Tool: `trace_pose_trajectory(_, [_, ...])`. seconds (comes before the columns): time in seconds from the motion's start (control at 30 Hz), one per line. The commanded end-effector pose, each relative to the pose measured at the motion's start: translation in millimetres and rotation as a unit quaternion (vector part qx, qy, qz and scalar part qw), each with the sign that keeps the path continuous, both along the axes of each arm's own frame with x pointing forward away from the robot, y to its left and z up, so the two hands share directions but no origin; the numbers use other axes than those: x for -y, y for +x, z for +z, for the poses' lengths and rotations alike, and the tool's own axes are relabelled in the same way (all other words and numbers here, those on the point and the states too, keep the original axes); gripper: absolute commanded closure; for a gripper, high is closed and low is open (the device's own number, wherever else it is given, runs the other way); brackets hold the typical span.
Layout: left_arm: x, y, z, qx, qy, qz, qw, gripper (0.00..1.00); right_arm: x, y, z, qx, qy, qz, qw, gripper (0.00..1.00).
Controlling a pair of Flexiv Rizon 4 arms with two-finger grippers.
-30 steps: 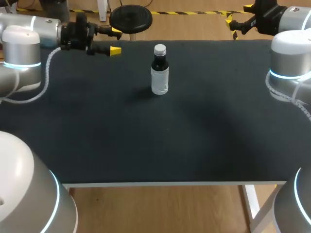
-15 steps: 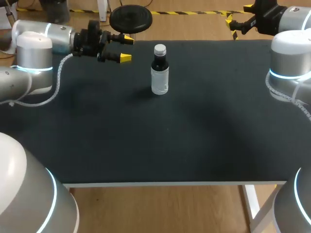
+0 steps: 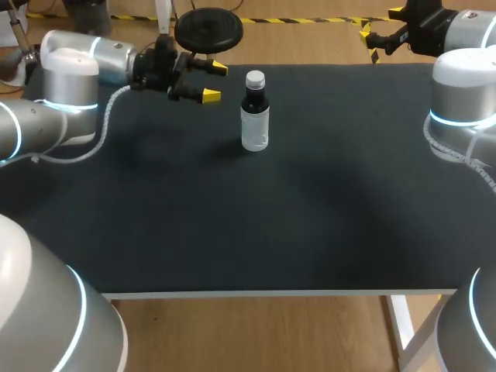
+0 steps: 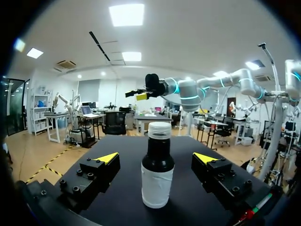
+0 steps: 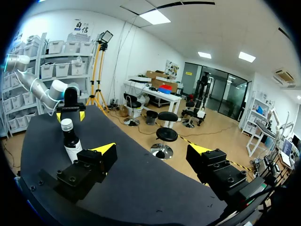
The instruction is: Unscrew the bottle cap
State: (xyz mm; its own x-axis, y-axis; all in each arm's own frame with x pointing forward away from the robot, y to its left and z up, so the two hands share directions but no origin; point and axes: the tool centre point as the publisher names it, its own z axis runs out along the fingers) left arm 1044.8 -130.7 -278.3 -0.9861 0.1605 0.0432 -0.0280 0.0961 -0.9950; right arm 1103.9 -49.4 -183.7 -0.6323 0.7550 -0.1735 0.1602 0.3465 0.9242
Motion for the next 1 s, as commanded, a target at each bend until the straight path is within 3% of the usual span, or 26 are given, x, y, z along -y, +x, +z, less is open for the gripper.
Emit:
trace_pose_trajectory(0.03, [7.6, 11.1, -6.7, -0.004, -0.006, -0.050, 0.999, 0.00, 0.4, 0.1, -0.2, 0.000, 0.000, 0.000, 1.000, 0.00])
trace_pose_trajectory(0.37, [25.0, 16.0, -6.9, 0.005, -0.020, -0.086, 0.996, 0.00, 0.4, 0.1, -0.2, 0.000, 0.000, 0.000, 1.000, 0.00])
trace_pose_trajectory(1.0, [56.6, 15.3, -10.7, -0.005, -0.032, -0.125, 0.992, 0.00, 0.4, 0.1, -0.2, 0.000, 0.000, 0.000, 1.000, 0.00])
